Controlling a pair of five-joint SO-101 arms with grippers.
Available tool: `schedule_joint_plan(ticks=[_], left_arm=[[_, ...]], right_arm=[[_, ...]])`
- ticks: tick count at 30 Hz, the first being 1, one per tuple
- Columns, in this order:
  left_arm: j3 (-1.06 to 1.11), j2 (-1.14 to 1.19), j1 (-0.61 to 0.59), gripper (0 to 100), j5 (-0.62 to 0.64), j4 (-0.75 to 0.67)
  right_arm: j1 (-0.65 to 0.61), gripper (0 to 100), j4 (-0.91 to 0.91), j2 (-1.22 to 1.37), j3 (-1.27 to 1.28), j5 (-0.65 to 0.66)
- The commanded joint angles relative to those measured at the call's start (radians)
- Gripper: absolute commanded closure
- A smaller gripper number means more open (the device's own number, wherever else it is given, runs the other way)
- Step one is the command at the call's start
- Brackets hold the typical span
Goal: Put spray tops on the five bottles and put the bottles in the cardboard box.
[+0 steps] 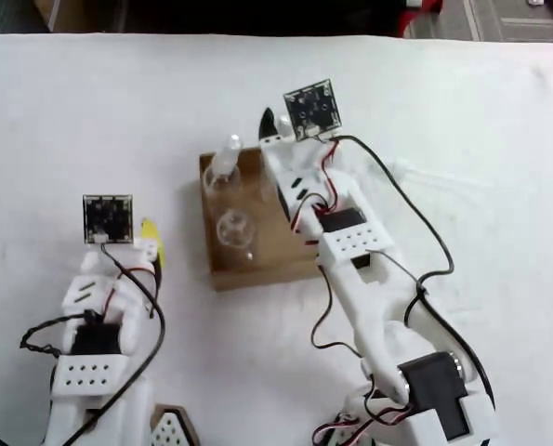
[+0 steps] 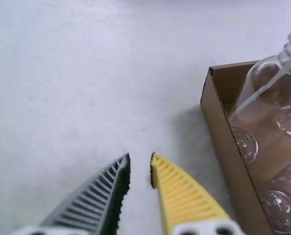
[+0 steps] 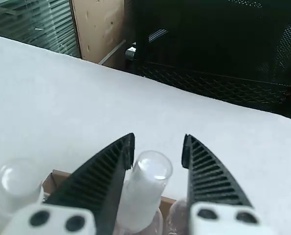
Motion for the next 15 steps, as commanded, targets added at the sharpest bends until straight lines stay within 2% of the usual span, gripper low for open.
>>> schedule_joint_plan(ticks=[1,3,8,12,15], left_arm=[[-0.043,-0.019,0.008,93,-0.009,-0.002],[-0.043,-0.019,0.008,93,-0.009,-0.002],[-0.043,-0.019,0.008,93,-0.009,-0.002],[-0.043,-0.019,0.008,93,-0.009,-0.002],[-0.043,-0.019,0.012,93,-0.009,-0.002]], right_arm=[[0.001,86.3,-0.016,-0.048,-0.009,-0.008],[-0.005,86.2,0.025,-0.124,-0.009,-0.009],[0.007,86.2,0.278,-0.479,-0.017,-0.012],[0.165,86.4,0.476,-0.717,-0.069,-0.018],[0.346,86.5,0.615,-0.708,-0.180,-0.114]])
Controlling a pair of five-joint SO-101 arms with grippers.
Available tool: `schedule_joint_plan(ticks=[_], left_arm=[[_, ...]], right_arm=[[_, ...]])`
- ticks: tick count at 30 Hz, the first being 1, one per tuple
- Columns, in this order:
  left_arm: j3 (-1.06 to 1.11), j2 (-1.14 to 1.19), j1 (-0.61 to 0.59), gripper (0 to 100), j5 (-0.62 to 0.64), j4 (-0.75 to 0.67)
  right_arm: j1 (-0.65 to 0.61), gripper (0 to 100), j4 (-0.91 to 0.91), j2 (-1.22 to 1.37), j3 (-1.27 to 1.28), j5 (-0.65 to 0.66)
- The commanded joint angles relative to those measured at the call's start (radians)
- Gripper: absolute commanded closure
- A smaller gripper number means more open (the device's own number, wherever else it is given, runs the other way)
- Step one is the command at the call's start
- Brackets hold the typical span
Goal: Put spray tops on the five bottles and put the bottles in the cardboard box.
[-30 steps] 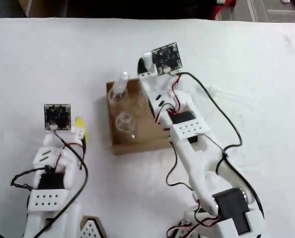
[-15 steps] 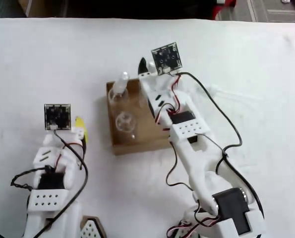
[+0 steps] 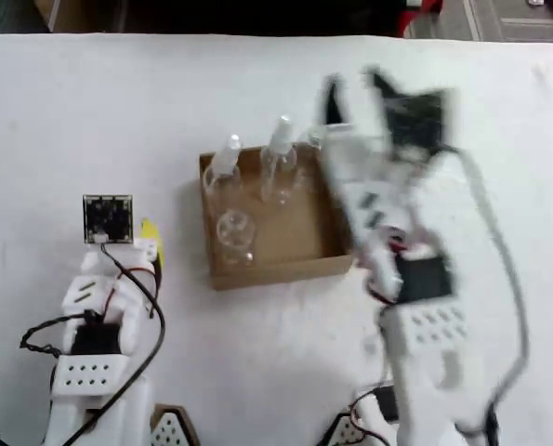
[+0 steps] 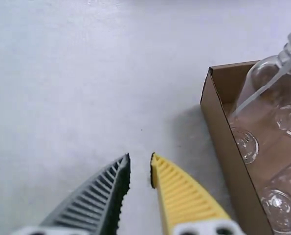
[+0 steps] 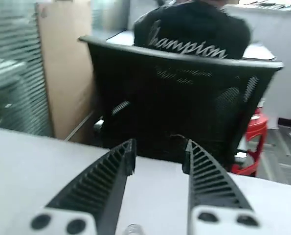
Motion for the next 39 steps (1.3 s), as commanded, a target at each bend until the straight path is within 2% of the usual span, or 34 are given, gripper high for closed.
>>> schedule_joint_plan(ticks=[1,5,10,15,21,25,31,39], left_arm=[[-0.043,-0.019,0.012,93,-0.009,-0.002],[-0.037,-0.019,0.008,93,-0.009,0.000],[-0.025,-0.019,0.008,93,-0.009,-0.003],[-0.023,-0.019,0.008,93,-0.009,-0.002],[-0.023,-0.019,0.008,93,-0.009,-0.002],[-0.023,-0.019,0.008,93,-0.009,-0.002],[-0.023,-0.019,0.008,93,-0.009,-0.002],[-0.025,-0.019,0.010,93,-0.009,-0.002]], right_arm=[[0.259,86.5,0.200,-0.027,-0.183,-0.132],[0.406,86.5,0.321,0.194,-0.327,-0.218],[0.429,86.5,0.470,0.487,-0.465,-0.219],[0.346,86.5,0.555,0.665,-0.594,-0.044],[0.249,86.5,0.677,0.957,-0.842,-0.006],[0.182,86.5,0.774,1.122,-1.025,0.075],[0.166,86.5,0.808,1.294,-1.149,0.074],[0.166,86.5,0.800,1.386,-1.151,0.074]])
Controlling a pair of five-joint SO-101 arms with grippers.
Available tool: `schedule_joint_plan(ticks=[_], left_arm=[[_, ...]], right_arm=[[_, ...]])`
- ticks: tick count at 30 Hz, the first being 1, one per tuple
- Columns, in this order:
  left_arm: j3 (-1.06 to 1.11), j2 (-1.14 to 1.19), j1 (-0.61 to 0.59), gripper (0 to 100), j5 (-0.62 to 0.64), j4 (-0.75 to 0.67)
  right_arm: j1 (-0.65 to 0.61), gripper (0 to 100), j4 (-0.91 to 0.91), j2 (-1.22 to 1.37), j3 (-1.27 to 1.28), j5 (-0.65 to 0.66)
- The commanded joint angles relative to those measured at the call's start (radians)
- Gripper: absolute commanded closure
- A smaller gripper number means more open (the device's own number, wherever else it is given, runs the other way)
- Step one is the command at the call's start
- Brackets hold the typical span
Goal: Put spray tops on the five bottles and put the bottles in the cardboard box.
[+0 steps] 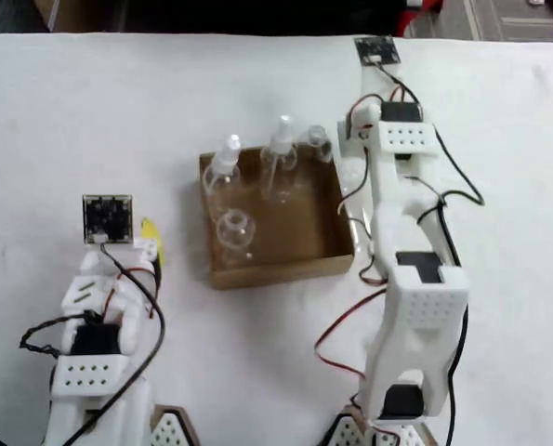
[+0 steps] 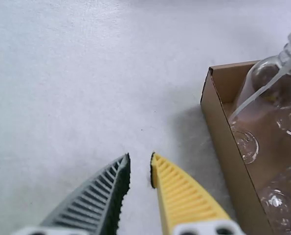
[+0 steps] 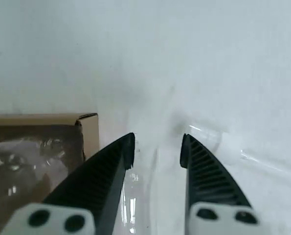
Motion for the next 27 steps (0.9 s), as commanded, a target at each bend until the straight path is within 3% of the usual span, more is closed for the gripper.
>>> schedule_joint_plan(ticks=[1,27], left_arm=[[-0.025,-0.019,0.010,93,-0.009,-0.002],[-0.026,-0.019,0.008,93,-0.009,-0.002]], right_arm=[[-0.010,86.5,0.002,0.008,-0.040,0.014],[-0.036,86.1,0.085,0.091,-0.048,0.023]])
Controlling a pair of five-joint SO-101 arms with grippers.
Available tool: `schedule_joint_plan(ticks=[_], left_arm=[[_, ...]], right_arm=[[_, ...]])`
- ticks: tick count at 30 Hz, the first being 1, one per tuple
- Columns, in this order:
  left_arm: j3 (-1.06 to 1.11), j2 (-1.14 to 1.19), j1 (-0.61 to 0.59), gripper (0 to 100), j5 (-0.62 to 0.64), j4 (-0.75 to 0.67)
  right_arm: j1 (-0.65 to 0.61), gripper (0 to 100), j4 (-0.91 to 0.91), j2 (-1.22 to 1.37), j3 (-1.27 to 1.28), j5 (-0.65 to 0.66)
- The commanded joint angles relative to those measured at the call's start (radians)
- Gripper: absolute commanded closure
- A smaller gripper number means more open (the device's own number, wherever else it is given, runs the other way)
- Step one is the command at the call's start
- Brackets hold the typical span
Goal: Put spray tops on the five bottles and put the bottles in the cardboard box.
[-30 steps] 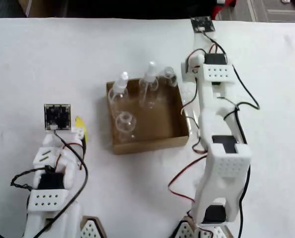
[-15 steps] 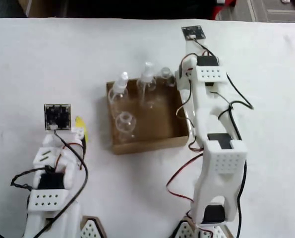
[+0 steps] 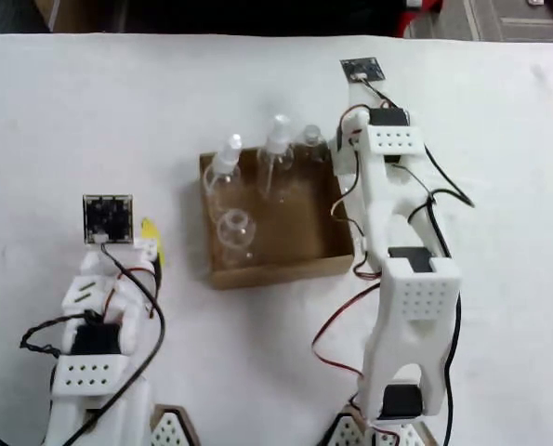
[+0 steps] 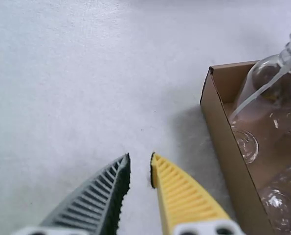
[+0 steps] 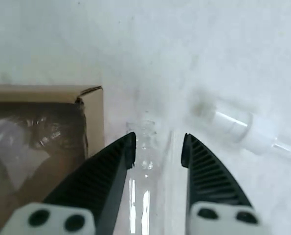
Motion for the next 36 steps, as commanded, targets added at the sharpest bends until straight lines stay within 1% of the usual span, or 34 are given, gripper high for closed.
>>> schedule_joint_plan(ticks=[1,9,12,15,20,25,30,36], left_arm=[[-0.026,-0.019,0.008,93,-0.009,-0.002],[-0.026,-0.019,0.013,93,-0.009,-0.002],[-0.026,-0.019,0.015,93,-0.009,-0.002],[-0.026,-0.019,0.013,93,-0.009,-0.002],[-0.026,-0.019,0.012,93,-0.009,-0.002],[-0.026,-0.019,0.008,93,-0.009,-0.002],[-0.026,-0.019,0.008,93,-0.009,-0.002],[-0.026,-0.019,0.008,93,-0.009,-0.002]], right_arm=[[0.002,86.1,0.008,-0.004,-0.028,0.012],[0.110,86.3,0.016,-0.025,-0.043,0.015],[0.137,86.3,0.065,-0.061,-0.064,0.049],[0.157,86.1,0.110,-0.125,-0.081,0.054],[0.131,86.1,0.116,-0.171,-0.074,0.052],[0.079,86.1,0.088,-0.133,-0.084,-0.009],[0.042,86.1,0.054,-0.070,-0.084,-0.011],[0.038,86.1,0.054,-0.016,-0.084,-0.017]])
